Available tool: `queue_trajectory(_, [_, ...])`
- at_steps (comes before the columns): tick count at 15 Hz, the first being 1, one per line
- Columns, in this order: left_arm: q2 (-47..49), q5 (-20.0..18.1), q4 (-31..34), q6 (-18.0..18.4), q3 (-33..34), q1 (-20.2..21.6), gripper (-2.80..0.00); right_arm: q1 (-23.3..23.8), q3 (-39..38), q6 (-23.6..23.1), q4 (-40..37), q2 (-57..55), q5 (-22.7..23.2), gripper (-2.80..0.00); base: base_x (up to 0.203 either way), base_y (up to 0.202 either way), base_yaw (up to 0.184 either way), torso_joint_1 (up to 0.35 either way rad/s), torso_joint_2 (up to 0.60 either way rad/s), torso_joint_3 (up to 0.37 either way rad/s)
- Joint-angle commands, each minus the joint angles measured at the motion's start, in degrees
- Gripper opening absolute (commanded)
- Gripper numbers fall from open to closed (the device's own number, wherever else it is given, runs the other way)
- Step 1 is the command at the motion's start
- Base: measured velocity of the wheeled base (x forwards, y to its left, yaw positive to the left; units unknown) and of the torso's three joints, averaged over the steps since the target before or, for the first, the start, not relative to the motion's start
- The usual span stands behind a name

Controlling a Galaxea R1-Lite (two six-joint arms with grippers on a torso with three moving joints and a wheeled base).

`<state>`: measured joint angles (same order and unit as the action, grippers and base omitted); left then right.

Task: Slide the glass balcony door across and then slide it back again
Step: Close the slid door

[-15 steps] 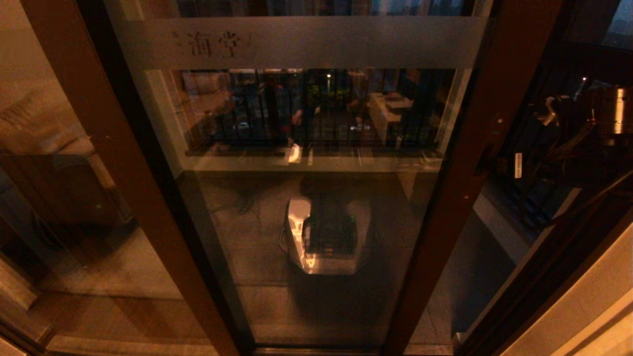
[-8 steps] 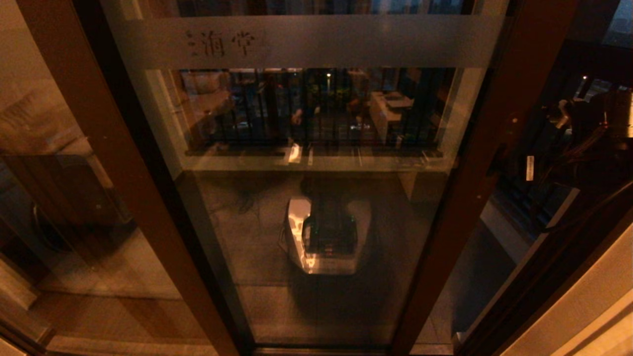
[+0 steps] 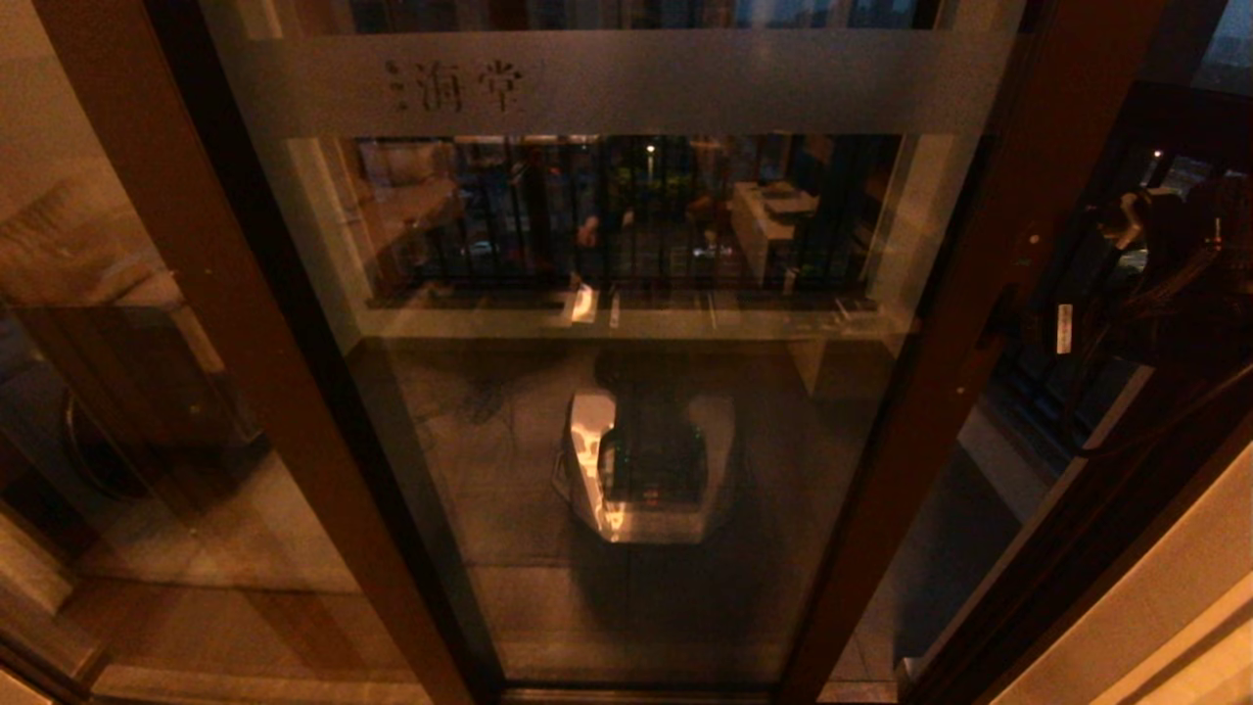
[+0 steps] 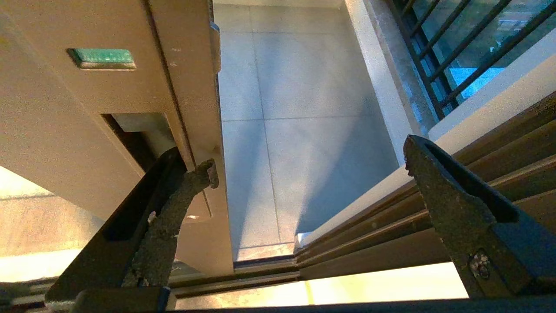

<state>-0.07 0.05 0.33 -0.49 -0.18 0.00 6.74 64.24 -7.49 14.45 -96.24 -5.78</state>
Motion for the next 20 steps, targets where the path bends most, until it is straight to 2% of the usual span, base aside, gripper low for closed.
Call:
queue_trajectory(1, [0.1,0.0,0.0,0.0,0.0,0.0,-2.80,0.5,0.0,-0.1,0.0,-0.2,-0.1,0.00,0.000,0.000,0.000,0.000,0.00,0.000])
queue_trajectory(7, [0.1,0.0,0.0,0.0,0.0,0.0,-2.80,3.2,-0.1,-2.2,2.7,-1.8,-0.1,0.00,0.000,0.000,0.000,0.000,0.00,0.000])
queue_trajectory(20, [0.1,0.0,0.0,0.0,0.0,0.0,-2.80,5.4,-1.8,-3.5,4.4,-0.6,0.1,0.00,0.000,0.000,0.000,0.000,0.00,0.000])
